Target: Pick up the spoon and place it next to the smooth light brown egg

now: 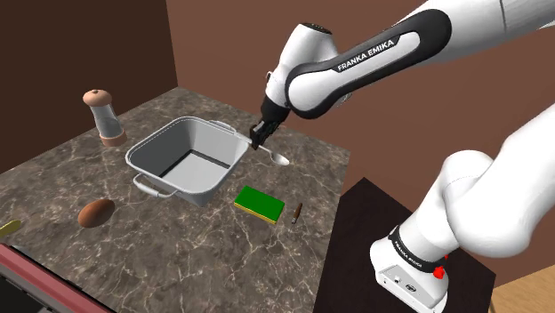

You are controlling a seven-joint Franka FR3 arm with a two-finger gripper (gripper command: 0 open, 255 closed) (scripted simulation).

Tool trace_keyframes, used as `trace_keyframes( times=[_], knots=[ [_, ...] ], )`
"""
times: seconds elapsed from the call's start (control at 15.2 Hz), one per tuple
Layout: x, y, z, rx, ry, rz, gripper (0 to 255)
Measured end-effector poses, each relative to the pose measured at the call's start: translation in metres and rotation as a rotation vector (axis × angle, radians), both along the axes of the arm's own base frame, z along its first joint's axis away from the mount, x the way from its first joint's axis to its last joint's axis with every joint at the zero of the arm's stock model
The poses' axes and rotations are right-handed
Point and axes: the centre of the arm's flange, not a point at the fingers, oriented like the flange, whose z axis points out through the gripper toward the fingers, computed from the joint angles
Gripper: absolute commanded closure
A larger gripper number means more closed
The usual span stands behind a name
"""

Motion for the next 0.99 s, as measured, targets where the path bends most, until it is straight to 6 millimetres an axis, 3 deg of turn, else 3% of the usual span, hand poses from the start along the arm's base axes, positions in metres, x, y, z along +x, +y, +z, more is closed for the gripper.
trace_keyframes(
  times=[0.59,0.99],
  knots=[
    [-0.007,0.116,0.004,0.001,-0.003,-0.005,255],
    [-0.016,0.198,-0.004,0.001,0.0,0.0,255]
  ],
)
